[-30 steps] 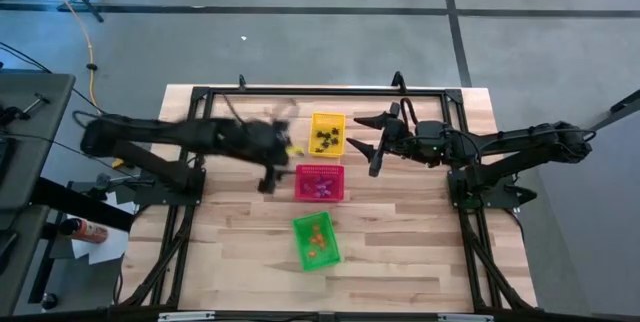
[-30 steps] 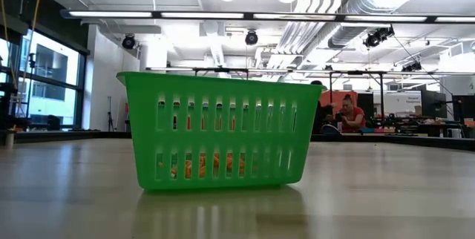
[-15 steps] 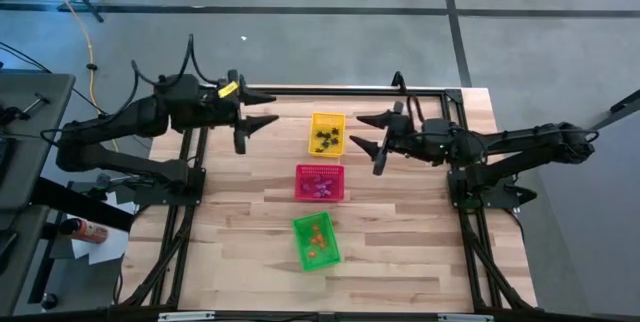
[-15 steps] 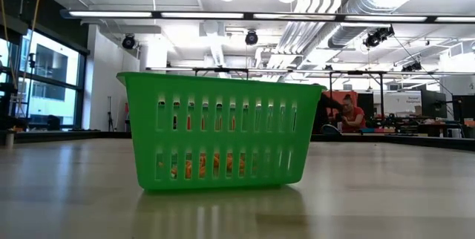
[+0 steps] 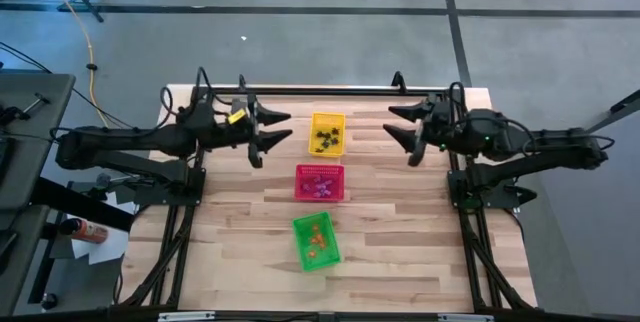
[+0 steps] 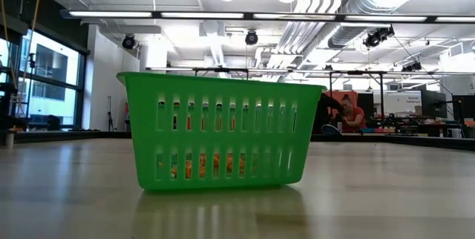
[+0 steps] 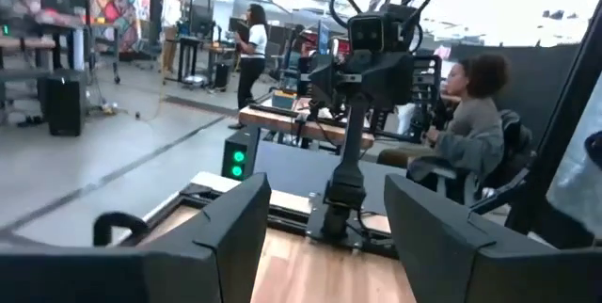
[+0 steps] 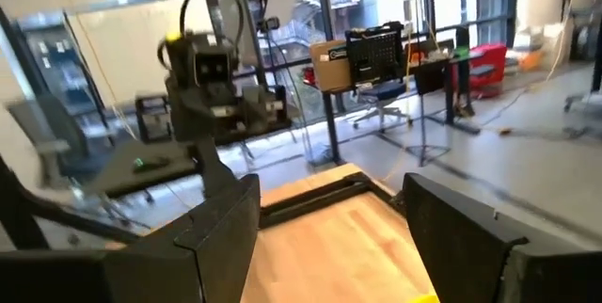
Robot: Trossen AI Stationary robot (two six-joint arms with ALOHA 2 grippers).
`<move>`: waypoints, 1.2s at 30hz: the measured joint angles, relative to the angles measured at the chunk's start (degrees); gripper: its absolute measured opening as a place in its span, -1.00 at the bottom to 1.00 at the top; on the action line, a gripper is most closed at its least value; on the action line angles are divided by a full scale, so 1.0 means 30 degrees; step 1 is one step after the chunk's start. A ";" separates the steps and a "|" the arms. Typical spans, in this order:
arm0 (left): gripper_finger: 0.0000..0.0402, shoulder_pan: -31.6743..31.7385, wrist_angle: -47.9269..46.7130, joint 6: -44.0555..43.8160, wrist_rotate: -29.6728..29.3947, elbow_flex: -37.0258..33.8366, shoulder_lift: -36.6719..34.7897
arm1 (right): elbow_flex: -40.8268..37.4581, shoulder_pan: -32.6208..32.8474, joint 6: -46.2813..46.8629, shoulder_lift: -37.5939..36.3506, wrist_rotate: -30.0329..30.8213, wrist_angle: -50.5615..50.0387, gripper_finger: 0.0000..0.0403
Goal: Sort Halloween decoration
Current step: Return to Home Position
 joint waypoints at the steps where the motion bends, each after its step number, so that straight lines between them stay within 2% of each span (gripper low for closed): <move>1: 0.00 0.0000 -0.0049 -0.0331 -0.0003 -0.0017 0.0000 | 0.0001 0.0007 0.0536 -0.0098 -0.0001 -0.0033 0.27; 10: 0.00 -0.0058 0.0302 -0.0932 0.0114 -0.0010 -0.0400 | 0.0000 0.0007 -0.0312 0.1000 -0.1730 0.0449 0.27; 13: 0.00 -0.0051 -0.0460 -0.0678 0.1021 -0.0010 -0.0643 | 0.0004 0.0007 -0.0647 0.1704 -0.2131 0.1031 0.27; 15: -0.01 -0.0127 -0.1178 -0.0041 0.1687 -0.0008 -0.0830 | -0.0003 0.0007 -0.1115 0.2094 -0.2188 0.1157 0.27; 19: -0.01 -0.0572 -0.2699 0.0574 0.1796 -0.0002 -0.1114 | -0.0001 0.0007 -0.1286 0.2603 -0.2209 0.1214 0.27; 26: -0.01 -0.0914 -0.3239 0.0580 0.1782 -0.0002 -0.1133 | 0.0003 0.0007 -0.1283 0.2750 -0.2216 0.1291 0.27; 31: -0.01 -0.2162 -0.7426 0.0243 0.1759 -0.0002 -0.1129 | 0.0004 0.0007 -0.1241 0.2750 -0.2280 0.1281 0.27; 36: -0.02 -0.5551 -1.1790 -0.0767 0.1411 -0.0002 -0.0195 | 0.0001 0.0007 -0.1006 0.2750 -0.2326 0.1225 0.27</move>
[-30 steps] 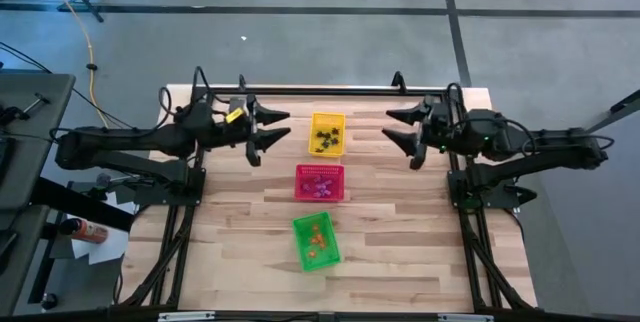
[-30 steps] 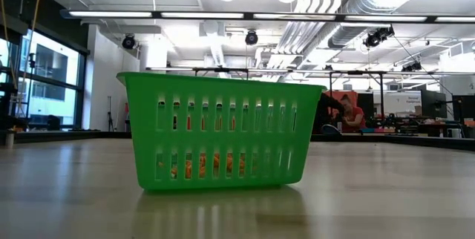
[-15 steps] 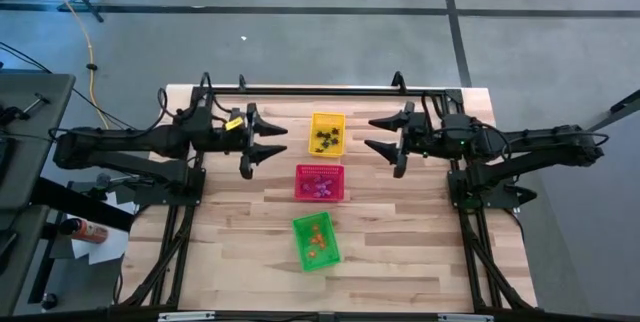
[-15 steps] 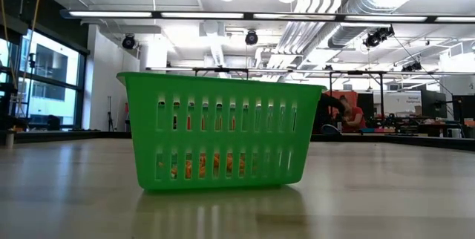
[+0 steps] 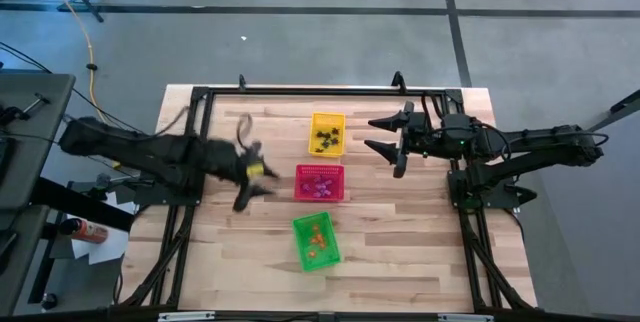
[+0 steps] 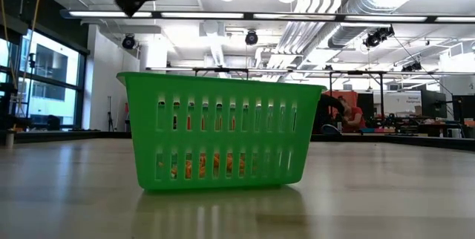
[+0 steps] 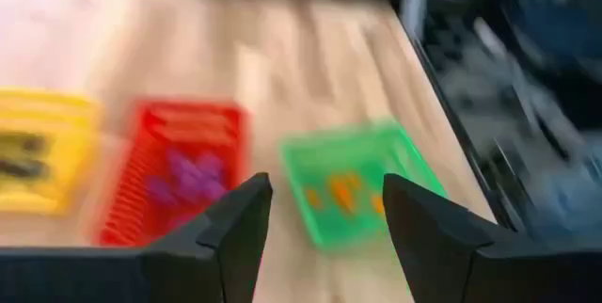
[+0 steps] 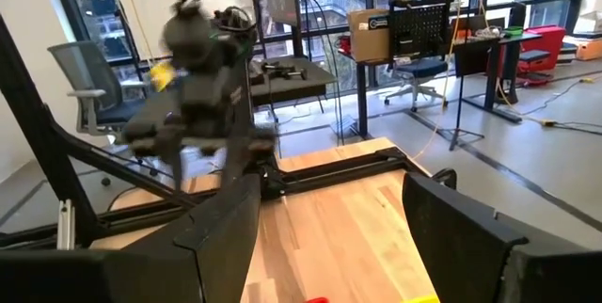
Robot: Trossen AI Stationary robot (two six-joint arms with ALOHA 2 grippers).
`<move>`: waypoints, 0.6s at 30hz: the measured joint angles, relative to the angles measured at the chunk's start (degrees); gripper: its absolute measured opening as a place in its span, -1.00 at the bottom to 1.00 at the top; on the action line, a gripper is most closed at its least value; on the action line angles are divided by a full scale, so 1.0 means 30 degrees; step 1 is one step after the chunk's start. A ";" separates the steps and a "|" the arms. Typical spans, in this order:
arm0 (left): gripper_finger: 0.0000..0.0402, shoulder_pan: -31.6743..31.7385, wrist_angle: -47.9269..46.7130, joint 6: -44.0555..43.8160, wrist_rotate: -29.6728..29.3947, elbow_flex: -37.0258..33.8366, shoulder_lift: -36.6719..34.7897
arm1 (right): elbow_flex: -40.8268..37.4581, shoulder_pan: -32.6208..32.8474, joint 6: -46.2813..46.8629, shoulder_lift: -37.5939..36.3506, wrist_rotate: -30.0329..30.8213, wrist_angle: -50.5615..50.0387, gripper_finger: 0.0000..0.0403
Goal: Sort Halloween decoration
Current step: Return to Home Position
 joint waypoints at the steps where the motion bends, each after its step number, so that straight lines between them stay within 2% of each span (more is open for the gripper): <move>1: -0.05 -0.0801 -0.0379 -0.0118 0.0000 0.0000 0.0390 | -0.0001 0.0000 -0.0096 0.0000 0.0000 -0.0006 0.27; 4: -0.23 -0.3237 -0.1198 -0.0176 -0.0160 0.0000 0.1975 | 0.0001 0.0000 -0.0277 0.0000 0.0000 -0.0073 0.27; 7: -0.57 -0.5287 -0.0606 -0.0364 -0.0474 0.0000 0.4059 | -0.0001 -0.0015 -0.0277 0.0000 0.0000 -0.0073 0.27; 9: -0.85 -0.6142 0.0112 -0.0860 -0.0461 0.0000 0.5684 | 0.0003 -0.0015 -0.0277 0.0000 0.0003 -0.0087 0.27; 10: -0.92 -0.6400 0.0460 -0.1204 -0.0465 0.0000 0.6442 | -0.0002 -0.0015 -0.0277 0.0000 0.0000 -0.0087 0.27; 14: -0.96 -0.6823 0.2323 -0.1556 -0.0594 0.0000 0.9294 | 0.0003 -0.0015 -0.0284 0.0000 0.0007 -0.0106 0.27; 18: -0.98 -0.6497 0.3873 -0.1484 -0.2068 0.0000 1.1397 | 0.0003 -0.0015 -0.0255 0.0000 0.0007 -0.0175 0.27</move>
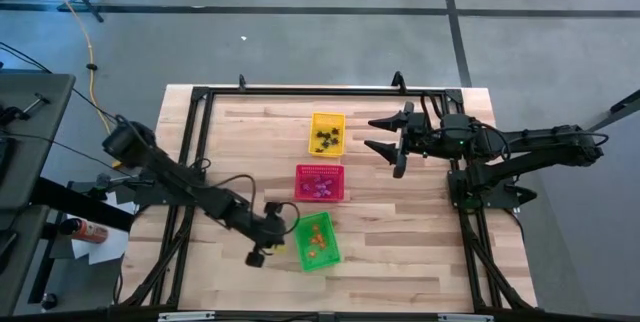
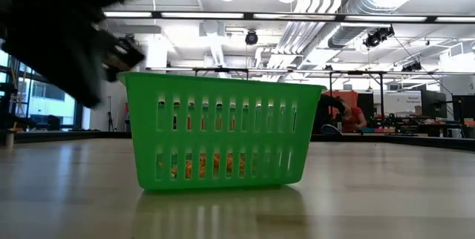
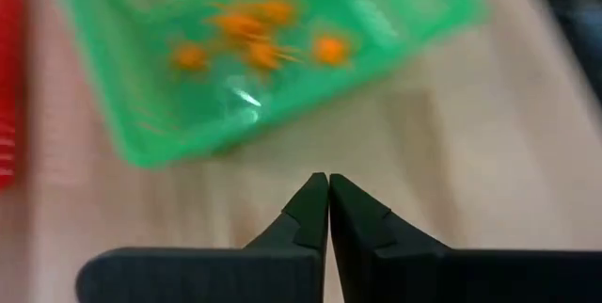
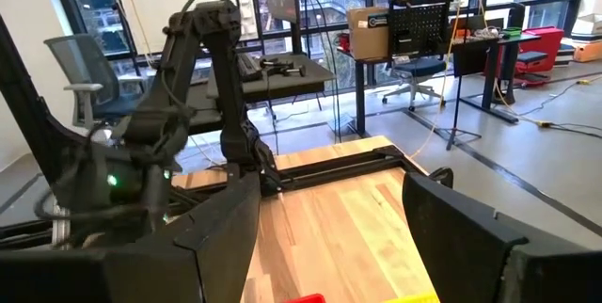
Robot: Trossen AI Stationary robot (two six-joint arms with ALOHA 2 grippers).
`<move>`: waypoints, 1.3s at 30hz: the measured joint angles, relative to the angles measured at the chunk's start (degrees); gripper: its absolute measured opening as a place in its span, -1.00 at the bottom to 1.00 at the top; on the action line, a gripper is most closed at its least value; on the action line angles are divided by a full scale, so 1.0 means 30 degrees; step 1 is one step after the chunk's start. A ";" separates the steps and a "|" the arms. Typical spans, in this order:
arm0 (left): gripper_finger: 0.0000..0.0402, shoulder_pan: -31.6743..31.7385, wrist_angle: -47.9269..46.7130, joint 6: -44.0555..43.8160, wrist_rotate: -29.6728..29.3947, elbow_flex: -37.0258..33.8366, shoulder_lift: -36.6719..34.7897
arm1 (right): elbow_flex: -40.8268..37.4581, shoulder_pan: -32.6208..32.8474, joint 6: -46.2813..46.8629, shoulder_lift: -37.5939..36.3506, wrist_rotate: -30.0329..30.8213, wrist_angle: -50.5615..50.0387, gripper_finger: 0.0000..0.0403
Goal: Sort Halloween decoration
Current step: Return to Home Position
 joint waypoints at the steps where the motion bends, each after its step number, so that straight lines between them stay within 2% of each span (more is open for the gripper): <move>1: -0.99 0.0141 0.0395 -0.0001 -0.0445 0.0000 0.0379 | 0.0000 0.0000 0.0000 0.0000 0.0000 -0.0032 0.27; 8: -1.00 0.0914 0.1709 0.0061 -0.0970 0.0007 0.1811 | 0.0000 0.0000 0.0036 0.0000 0.0000 -0.0218 0.27; 17: -1.00 0.2200 0.2185 0.1994 -0.1293 0.0007 0.1862 | 0.0000 0.0000 0.0036 0.0000 0.0000 -0.0388 0.27; 26: -1.00 0.3580 0.3657 0.2679 -0.1286 0.0007 0.1860 | 0.0000 0.0000 -0.0015 0.0000 0.0000 -0.0432 0.27; 29: -1.00 0.3714 0.3528 0.2538 -0.0739 0.0007 0.1736 | 0.0000 0.0000 -0.0015 0.0000 0.0000 -0.0452 0.27; 34: -1.00 0.3692 0.0868 0.1999 -0.0296 0.0015 -0.0385 | 0.0000 0.0000 -0.0017 0.0000 0.0005 -0.0528 0.27; 39: -1.00 0.3922 -0.2408 0.2021 -0.2536 0.0015 -0.4530 | 0.0000 0.0000 -0.0015 0.0000 0.0007 -0.0650 0.27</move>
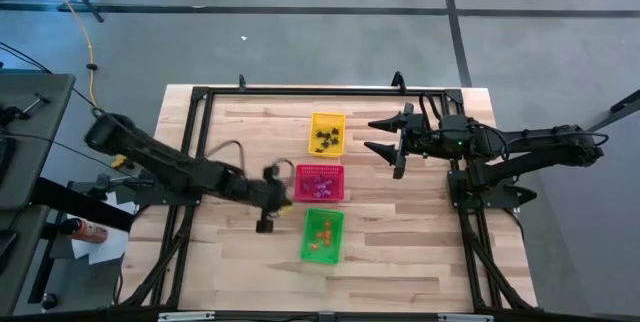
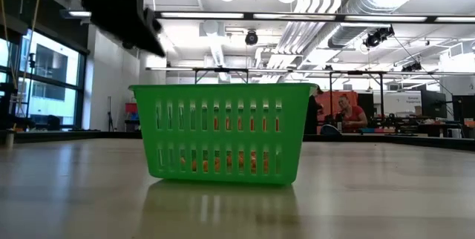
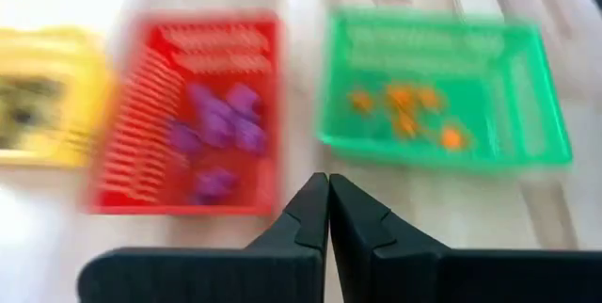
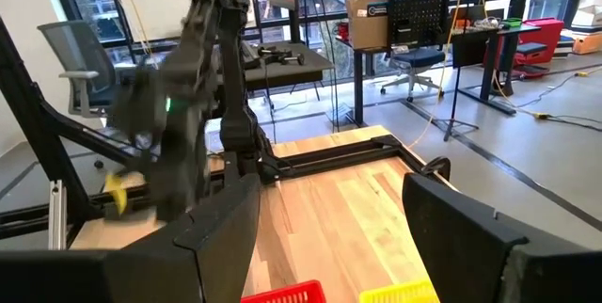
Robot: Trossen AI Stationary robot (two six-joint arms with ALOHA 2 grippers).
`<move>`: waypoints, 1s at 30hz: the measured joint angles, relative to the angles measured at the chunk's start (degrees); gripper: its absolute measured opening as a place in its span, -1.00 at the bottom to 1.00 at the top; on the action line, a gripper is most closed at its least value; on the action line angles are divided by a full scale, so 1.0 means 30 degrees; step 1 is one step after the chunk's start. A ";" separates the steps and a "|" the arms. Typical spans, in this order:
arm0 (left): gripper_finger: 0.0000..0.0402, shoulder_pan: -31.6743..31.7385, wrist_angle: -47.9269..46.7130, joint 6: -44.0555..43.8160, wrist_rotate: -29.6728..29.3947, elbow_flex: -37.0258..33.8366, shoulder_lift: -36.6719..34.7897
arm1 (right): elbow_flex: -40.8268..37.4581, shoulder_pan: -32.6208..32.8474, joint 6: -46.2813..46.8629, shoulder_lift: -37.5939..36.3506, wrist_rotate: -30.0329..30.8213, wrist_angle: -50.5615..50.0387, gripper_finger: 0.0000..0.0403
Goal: Sort Halloween decoration
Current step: Return to Home Position
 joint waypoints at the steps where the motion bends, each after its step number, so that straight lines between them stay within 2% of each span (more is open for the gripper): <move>1: -1.00 0.0097 -0.0365 0.0110 -0.0575 0.0000 -0.0922 | 0.0000 0.0000 -0.0007 0.0000 0.0000 -0.0066 0.27; 4: -1.00 0.0690 -0.0749 0.0496 -0.1892 0.0000 -0.3686 | -0.0005 0.0000 -0.0012 0.0000 0.0000 -0.0146 0.27; 7: -1.00 0.1929 -0.0390 0.1227 -0.2060 0.0000 -0.6040 | -0.0005 0.0000 -0.0237 0.0000 0.0114 -0.0195 0.27; 10: -1.00 0.3236 0.0914 0.1785 -0.2078 0.0000 -0.8030 | 0.0000 0.0000 -0.0337 0.0000 0.0494 -0.0196 0.27; 14: -1.00 0.4624 0.4516 0.2546 -0.1197 0.0000 -0.9966 | 0.0000 0.0000 -0.0015 -0.0015 0.0682 0.0198 0.27; 17: -1.00 0.5228 0.7264 0.3308 -0.0473 0.0022 -1.0681 | 0.0000 0.0000 0.0659 -0.0029 0.0678 0.0732 0.27; 20: -1.00 0.5562 0.8641 0.4420 -0.0024 0.0022 -1.1060 | -0.0001 0.0000 0.0717 -0.0029 0.0670 0.1062 0.27; 27: -1.00 0.5654 0.8242 0.4325 0.0064 0.0015 -1.1575 | 0.0000 0.0000 0.0558 -0.0036 0.0659 0.2188 0.27; 30: -1.00 0.5649 0.7968 0.3228 0.1008 0.0015 -1.1650 | 0.0000 0.0000 0.0840 -0.0036 0.0656 0.2452 0.27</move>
